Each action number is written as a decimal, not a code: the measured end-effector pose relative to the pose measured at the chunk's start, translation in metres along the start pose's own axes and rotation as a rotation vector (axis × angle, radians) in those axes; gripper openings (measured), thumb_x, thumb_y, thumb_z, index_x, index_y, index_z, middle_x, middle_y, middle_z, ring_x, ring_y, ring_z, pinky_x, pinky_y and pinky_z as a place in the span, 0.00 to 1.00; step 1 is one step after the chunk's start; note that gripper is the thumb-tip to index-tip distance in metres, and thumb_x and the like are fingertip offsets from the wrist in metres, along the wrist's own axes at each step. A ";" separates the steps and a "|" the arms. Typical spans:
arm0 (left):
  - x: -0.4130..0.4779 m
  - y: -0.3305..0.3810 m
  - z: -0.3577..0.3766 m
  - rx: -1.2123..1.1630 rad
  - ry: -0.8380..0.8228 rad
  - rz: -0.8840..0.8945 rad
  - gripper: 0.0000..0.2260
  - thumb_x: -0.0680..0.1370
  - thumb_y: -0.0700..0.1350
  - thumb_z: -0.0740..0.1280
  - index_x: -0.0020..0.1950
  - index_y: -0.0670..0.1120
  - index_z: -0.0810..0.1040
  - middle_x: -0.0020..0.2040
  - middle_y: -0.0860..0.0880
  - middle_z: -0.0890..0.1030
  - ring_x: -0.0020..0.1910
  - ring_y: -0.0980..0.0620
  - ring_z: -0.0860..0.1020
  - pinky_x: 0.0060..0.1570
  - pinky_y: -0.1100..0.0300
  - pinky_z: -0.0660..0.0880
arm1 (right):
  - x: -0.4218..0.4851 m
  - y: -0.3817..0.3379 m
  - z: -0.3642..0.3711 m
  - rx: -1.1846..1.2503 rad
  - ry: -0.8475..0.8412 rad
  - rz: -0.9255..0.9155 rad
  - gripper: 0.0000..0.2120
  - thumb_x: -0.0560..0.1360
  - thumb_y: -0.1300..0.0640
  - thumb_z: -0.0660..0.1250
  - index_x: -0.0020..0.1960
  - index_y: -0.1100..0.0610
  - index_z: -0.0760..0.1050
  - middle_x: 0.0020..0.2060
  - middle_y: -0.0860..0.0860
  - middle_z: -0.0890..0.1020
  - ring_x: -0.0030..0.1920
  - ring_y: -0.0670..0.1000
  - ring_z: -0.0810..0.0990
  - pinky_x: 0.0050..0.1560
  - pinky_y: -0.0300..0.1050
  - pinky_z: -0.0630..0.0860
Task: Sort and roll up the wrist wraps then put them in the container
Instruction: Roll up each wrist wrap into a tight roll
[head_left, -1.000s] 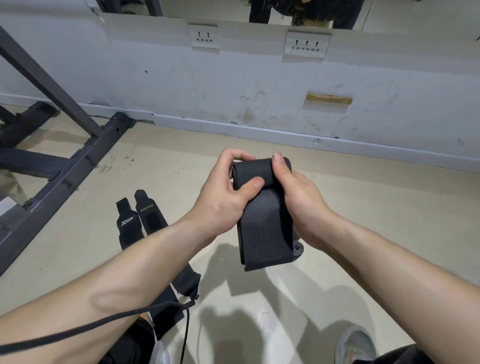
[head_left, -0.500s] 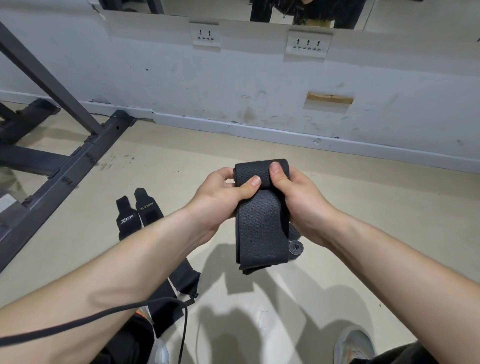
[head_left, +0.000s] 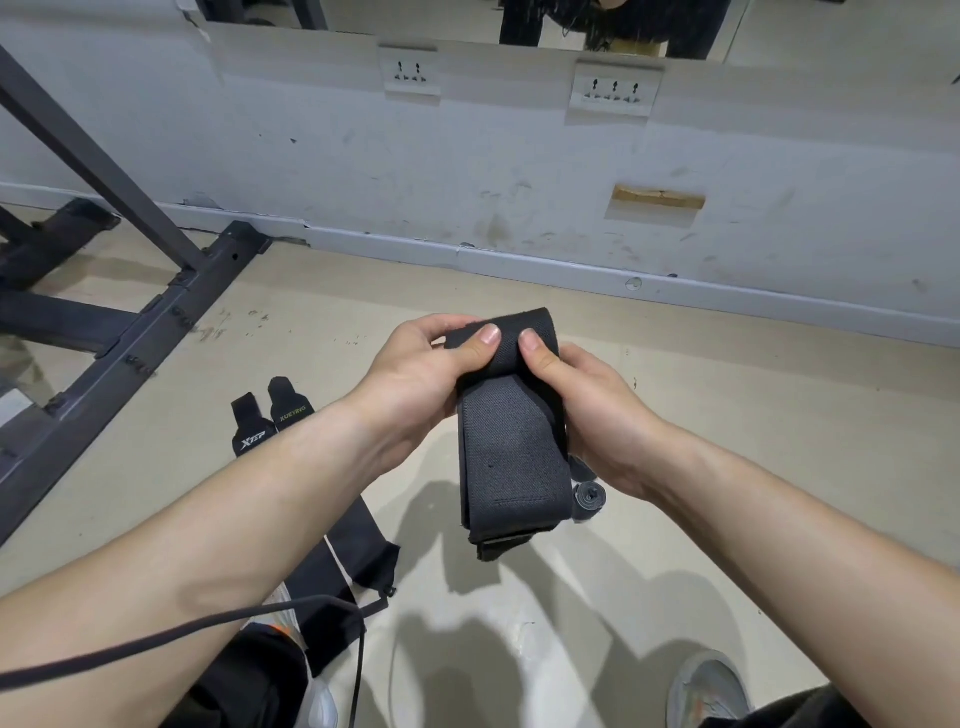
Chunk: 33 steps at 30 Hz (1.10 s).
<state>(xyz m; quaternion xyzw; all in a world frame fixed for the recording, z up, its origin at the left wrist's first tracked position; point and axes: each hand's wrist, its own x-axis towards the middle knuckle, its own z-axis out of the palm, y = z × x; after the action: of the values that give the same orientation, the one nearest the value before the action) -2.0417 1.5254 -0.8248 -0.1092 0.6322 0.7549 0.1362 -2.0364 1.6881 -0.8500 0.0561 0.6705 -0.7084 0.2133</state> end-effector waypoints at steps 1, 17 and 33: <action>0.000 0.001 -0.001 0.010 0.003 0.011 0.13 0.80 0.40 0.70 0.64 0.40 0.77 0.45 0.45 0.82 0.35 0.54 0.83 0.50 0.51 0.82 | -0.001 0.000 0.001 -0.018 -0.015 -0.004 0.26 0.78 0.36 0.67 0.64 0.56 0.76 0.54 0.55 0.87 0.53 0.54 0.87 0.60 0.57 0.78; -0.003 0.002 -0.004 0.138 -0.112 -0.101 0.17 0.80 0.51 0.70 0.63 0.42 0.79 0.49 0.47 0.86 0.43 0.51 0.86 0.38 0.59 0.82 | -0.001 -0.003 -0.001 0.085 -0.002 -0.077 0.17 0.85 0.50 0.61 0.69 0.59 0.73 0.63 0.64 0.81 0.58 0.60 0.84 0.66 0.64 0.75; 0.001 -0.005 -0.005 0.276 0.016 0.135 0.17 0.77 0.41 0.74 0.64 0.47 0.74 0.49 0.52 0.81 0.46 0.52 0.82 0.45 0.55 0.81 | -0.002 -0.003 0.002 0.110 -0.006 0.097 0.25 0.79 0.34 0.63 0.62 0.52 0.81 0.55 0.56 0.87 0.59 0.61 0.84 0.70 0.66 0.72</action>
<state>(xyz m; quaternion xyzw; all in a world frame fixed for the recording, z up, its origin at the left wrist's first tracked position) -2.0413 1.5209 -0.8306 -0.0527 0.7370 0.6673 0.0937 -2.0352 1.6861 -0.8467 0.0979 0.6262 -0.7333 0.2460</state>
